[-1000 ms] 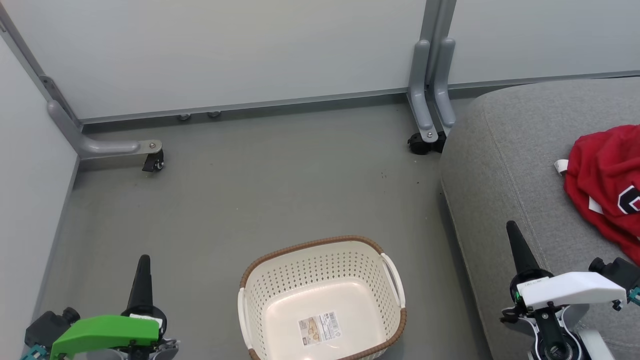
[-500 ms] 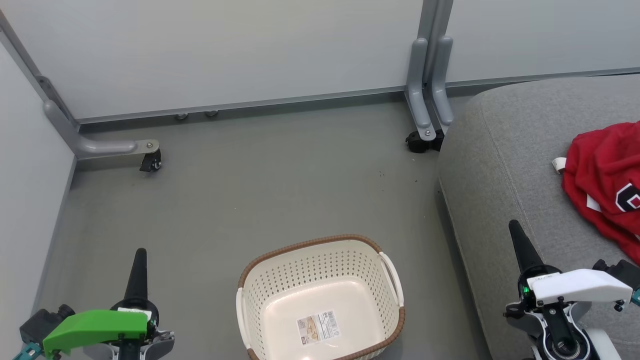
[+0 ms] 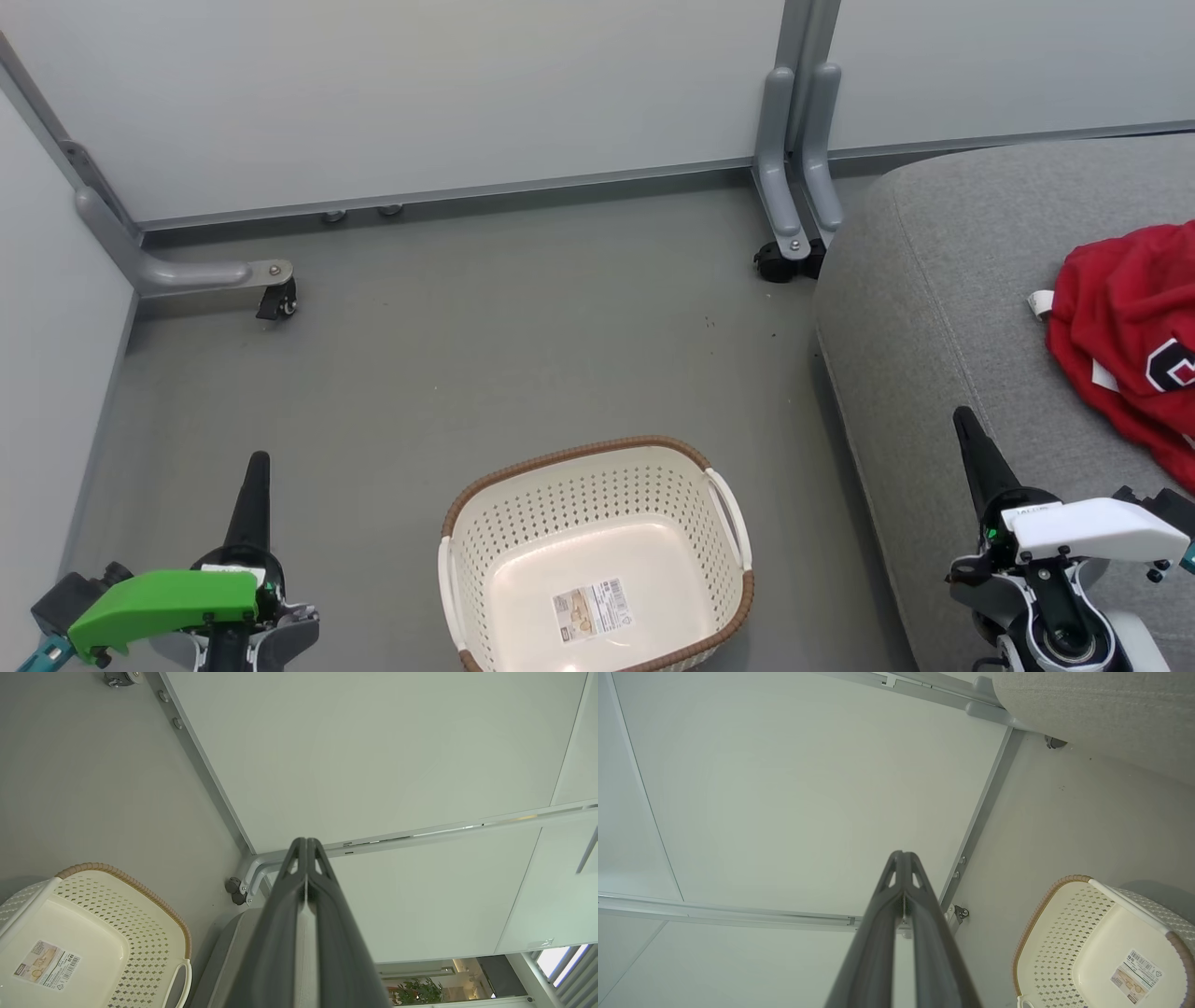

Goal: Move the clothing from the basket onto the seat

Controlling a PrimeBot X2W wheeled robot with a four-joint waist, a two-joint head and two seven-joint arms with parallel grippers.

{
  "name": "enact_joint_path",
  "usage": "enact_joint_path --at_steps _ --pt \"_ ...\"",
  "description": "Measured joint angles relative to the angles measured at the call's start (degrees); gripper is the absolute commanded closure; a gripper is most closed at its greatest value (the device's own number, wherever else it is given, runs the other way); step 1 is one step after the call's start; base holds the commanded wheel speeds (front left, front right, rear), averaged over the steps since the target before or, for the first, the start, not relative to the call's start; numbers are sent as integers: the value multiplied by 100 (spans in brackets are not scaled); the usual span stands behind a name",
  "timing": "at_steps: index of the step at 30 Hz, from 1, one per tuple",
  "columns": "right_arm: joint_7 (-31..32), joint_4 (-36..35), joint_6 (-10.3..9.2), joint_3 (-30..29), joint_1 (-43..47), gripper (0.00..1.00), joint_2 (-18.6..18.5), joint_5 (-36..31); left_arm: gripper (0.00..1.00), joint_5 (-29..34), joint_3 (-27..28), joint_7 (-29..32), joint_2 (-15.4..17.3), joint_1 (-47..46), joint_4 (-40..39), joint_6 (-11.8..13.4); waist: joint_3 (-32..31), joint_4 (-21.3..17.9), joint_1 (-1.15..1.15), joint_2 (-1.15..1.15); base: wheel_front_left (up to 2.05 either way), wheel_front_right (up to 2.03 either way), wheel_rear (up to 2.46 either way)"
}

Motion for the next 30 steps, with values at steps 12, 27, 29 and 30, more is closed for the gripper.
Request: enact_joint_path --at_steps 12,27,29,30 --pt "151 53 0 -93 -79 100 15 491 100 -447 77 149 0 -70 -18 0 17 -30 0 0 0 0 0" --pt "323 119 0 -215 -130 100 38 1032 100 -960 137 307 0 -145 -30 0 38 -67 0 0 0 0 0" --pt "338 127 0 -229 -141 100 42 1096 100 -1038 147 333 0 -163 -34 0 41 -72 0 0 0 0 0" --pt "350 132 0 -236 -146 100 44 1137 100 -1083 153 349 0 -166 -37 0 43 -75 0 0 0 0 0"
